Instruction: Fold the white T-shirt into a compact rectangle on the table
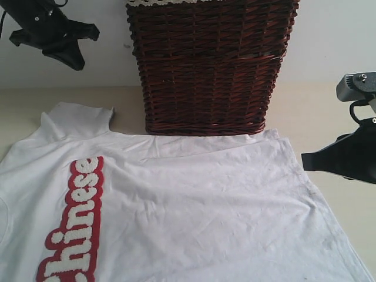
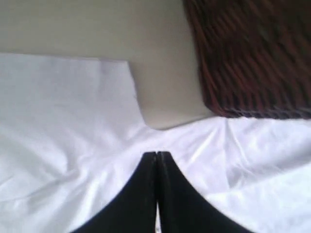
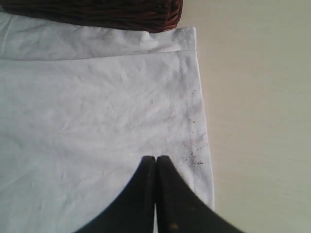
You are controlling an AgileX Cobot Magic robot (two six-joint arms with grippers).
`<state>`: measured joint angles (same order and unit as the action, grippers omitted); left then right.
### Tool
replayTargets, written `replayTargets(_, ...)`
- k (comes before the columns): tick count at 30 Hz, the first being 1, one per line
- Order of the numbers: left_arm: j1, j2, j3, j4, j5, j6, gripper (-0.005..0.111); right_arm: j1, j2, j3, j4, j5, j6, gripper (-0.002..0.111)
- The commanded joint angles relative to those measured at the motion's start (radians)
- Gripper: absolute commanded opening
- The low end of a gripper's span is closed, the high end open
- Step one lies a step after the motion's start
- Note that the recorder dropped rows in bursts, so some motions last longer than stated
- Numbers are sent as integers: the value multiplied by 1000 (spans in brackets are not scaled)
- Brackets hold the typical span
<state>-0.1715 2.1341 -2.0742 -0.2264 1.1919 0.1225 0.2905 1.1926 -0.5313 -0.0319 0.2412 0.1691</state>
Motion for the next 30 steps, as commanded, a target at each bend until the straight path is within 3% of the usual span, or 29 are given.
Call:
replayTargets(1,-58,-185,230,6,-88,-9,0,-7,-4,5,7,0,-10,0)
replayTargets(5,-108,-333,475,88,-139,-26,0,-7,-4,5,7,0,-10,0)
replayTargets(9,-117,-463,742,232,-178,-182,0,-5,-4,5,14,-1,-10,0)
replayTargets(13,-88,-518,977,330,-205,-316,0,-5,-4,5,24,-1,-10,0)
replayTargets(16,-40,-516,1135,326,-319,-320,0,-5,-4,5,26,-1,-10,0)
replayTargets(19,34,-501,1200,324,-425,-344,0,-5,-4,5,26,-1,-10,0)
replayTargets(24,164,-418,1211,324,-480,-344,0,-5,-4,17,32,-8,-10,0)
replayTargets(30,194,-275,1194,316,-650,-344,0,-5,-4,17,32,-8,-10,0)
